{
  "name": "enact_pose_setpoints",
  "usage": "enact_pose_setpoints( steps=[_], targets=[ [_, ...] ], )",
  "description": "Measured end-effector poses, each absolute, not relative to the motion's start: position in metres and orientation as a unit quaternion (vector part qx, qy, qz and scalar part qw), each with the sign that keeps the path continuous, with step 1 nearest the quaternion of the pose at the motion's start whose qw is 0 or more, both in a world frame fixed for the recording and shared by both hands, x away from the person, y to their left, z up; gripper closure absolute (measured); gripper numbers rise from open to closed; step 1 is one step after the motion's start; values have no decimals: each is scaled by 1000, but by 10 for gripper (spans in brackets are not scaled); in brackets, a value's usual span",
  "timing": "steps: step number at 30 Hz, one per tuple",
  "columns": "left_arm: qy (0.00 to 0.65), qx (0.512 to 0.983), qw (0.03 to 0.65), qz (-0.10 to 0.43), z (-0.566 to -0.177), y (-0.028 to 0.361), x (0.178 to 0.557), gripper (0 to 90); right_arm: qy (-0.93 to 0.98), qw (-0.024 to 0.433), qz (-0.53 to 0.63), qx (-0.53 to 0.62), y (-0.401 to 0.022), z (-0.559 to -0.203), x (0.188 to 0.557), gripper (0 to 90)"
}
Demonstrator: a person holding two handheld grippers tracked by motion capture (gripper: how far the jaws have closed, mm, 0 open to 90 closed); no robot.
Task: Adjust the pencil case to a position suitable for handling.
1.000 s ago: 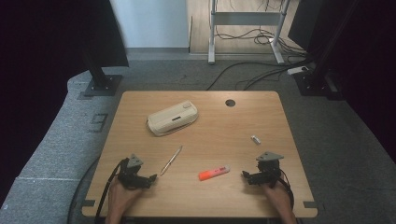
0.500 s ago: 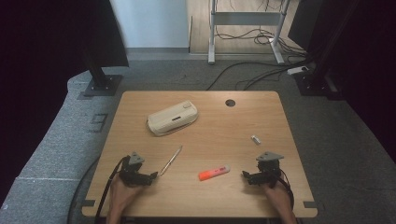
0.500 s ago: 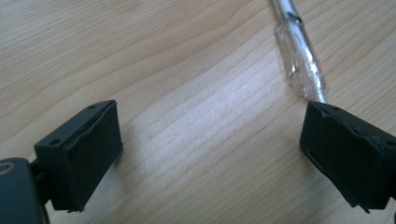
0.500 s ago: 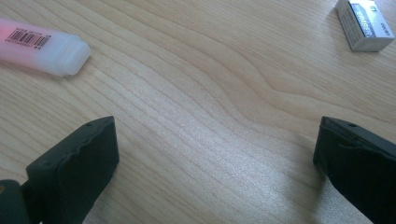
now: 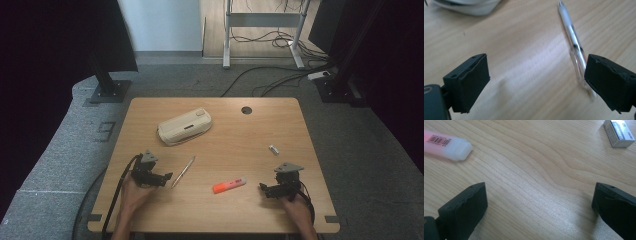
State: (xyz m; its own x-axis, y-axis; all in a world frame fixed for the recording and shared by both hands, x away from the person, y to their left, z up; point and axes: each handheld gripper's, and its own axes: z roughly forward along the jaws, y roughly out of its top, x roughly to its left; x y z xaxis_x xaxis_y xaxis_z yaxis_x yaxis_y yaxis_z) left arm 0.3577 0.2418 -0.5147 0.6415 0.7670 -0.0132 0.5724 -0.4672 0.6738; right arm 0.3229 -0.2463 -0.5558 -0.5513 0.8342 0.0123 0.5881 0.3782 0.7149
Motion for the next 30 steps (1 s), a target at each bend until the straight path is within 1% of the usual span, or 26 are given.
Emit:
enact_pose_setpoints(
  steps=[4,9,19,30],
  targets=[
    [393,846,326,153,-509,239,369,69,811,179,344,439,-246,-556,323,0],
    [389,843,341,146,-500,235,384,70,811,179,344,439,-246,-556,323,0],
    [379,846,348,143,-487,228,410,70,811,179,344,439,-246,-556,323,0],
    [385,844,351,127,-488,224,430,76,811,179,344,439,-246,-556,323,0]
  ],
)
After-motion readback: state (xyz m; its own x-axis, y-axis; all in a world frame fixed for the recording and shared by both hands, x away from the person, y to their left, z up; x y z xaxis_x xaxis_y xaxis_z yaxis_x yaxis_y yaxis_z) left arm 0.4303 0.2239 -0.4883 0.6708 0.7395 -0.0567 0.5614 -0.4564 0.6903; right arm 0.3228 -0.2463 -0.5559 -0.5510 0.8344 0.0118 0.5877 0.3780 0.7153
